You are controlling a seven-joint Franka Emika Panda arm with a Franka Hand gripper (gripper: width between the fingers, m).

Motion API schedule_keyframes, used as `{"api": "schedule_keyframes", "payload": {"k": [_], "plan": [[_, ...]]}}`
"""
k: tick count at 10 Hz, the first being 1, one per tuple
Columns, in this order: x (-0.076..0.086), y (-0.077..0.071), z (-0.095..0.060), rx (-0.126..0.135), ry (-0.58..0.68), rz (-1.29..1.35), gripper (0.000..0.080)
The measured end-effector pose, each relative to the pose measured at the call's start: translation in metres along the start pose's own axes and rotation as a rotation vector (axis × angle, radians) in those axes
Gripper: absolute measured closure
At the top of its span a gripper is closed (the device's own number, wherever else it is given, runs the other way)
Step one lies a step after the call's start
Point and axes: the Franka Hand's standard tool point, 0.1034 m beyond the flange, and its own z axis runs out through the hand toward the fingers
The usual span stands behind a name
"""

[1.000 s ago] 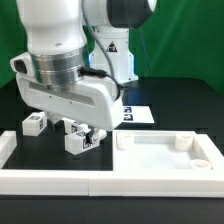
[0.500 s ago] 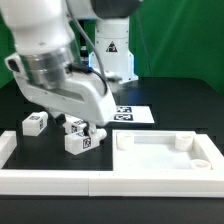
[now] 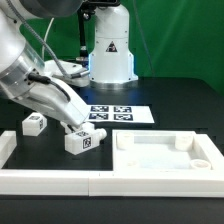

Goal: Assemble one leg

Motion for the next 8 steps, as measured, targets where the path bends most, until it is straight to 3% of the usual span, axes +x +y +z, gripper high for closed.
{"api": "schedule_keyframes", "payload": {"k": [3,8], "plan": [[0.009,0.002,0.009,-0.014,-0.066,0.02,0.0151],[0.019,0.002,0.038,0.001,-0.117,0.067,0.0151]]}}
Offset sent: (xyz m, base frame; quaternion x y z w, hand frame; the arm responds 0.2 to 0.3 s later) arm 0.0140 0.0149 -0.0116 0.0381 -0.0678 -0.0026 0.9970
